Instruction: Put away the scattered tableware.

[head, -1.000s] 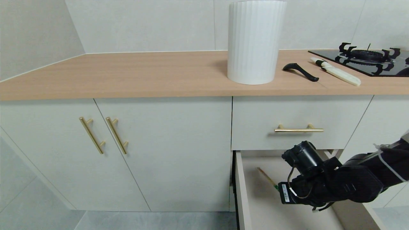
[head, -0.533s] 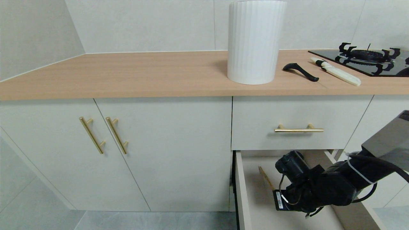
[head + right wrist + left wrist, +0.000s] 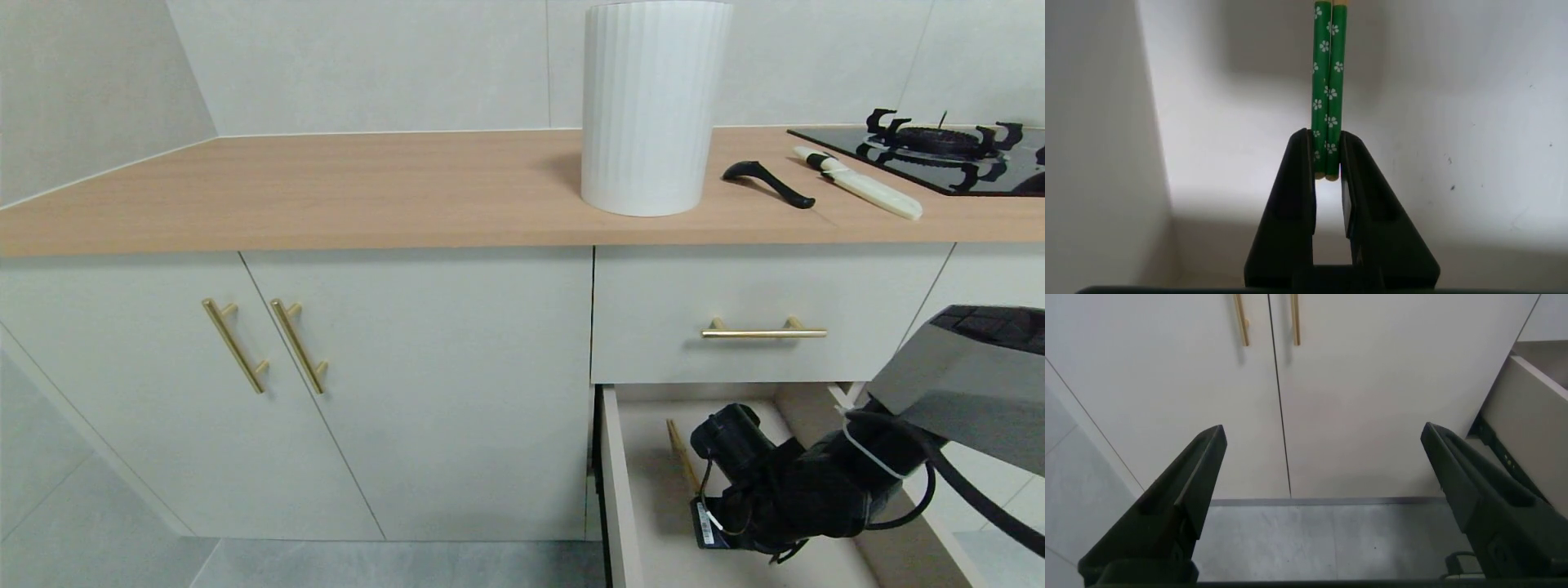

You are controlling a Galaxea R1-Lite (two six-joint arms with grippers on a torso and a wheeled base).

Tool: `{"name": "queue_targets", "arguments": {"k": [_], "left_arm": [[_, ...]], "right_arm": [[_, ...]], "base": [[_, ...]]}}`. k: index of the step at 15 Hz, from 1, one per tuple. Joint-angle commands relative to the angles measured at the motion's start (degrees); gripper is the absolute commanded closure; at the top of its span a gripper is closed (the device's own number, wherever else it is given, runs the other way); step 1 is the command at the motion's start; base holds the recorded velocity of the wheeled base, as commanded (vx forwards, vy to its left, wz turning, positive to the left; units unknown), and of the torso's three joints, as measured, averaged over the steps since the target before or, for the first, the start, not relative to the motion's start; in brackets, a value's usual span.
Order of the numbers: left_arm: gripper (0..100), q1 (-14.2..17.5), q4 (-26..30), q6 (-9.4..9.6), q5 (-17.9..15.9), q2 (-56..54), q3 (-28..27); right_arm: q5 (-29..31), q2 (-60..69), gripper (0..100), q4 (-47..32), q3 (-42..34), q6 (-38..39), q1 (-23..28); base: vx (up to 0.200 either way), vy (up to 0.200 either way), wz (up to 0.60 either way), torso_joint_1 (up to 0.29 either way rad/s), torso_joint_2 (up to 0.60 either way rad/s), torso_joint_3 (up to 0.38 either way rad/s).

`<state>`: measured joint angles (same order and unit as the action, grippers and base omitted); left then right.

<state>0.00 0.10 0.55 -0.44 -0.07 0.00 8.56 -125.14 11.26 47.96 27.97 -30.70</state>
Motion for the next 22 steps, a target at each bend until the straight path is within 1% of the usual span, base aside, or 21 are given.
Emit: {"name": "queue_targets", "arguments": {"k": [1, 6, 7, 14, 15, 18, 20, 22], "left_arm": [[0, 0.0, -0.01, -0.02, 0.0, 0.07, 0.0], [0, 0.0, -0.01, 0.07, 0.0, 0.07, 0.0], [0, 0.0, -0.01, -0.02, 0.0, 0.07, 0.0], [0, 0.0, -0.01, -0.02, 0.0, 0.07, 0.0], [0, 0.0, -0.01, -0.02, 0.0, 0.07, 0.0], [0, 0.0, -0.01, -0.02, 0.0, 0.07, 0.0], [0, 0.0, -0.01, -0.02, 0.0, 0.07, 0.0], [0, 0.0, -0.01, -0.02, 0.0, 0.07, 0.0]], "right_arm": [[0.41, -1.34, 100, 0.07, -0.06, -0.02, 0.02], [0.41, -1.25, 100, 0.16, 0.03, -0.02, 0.02], [0.41, -1.16, 0, 0.16, 0.03, -0.02, 0.02], [0.49, 0.16, 0, 0.07, -0.15, 0.95, 0.02], [0.49, 1.83, 0, -0.19, -0.32, 0.95, 0.02], [0.32, 12.72, 0, -0.63, -2.87, 0.25, 0.02], [0.32, 20.02, 0, -4.41, -2.87, -0.02, 0.02], [0.32, 21.6, 0, -5.38, -2.96, -0.02, 0.02]], "base": [[0.0, 0.0, 0.0, 0.0, 0.0, 0.0], [0.0, 0.0, 0.0, 0.0, 0.0, 0.0], [0.0, 0.0, 0.0, 0.0, 0.0, 0.0], [0.0, 0.0, 0.0, 0.0, 0.0, 0.0], [0.0, 0.0, 0.0, 0.0, 0.0, 0.0], [0.0, 0.0, 0.0, 0.0, 0.0, 0.0], [0.0, 0.0, 0.0, 0.0, 0.0, 0.0], [0.0, 0.0, 0.0, 0.0, 0.0, 0.0]]}}
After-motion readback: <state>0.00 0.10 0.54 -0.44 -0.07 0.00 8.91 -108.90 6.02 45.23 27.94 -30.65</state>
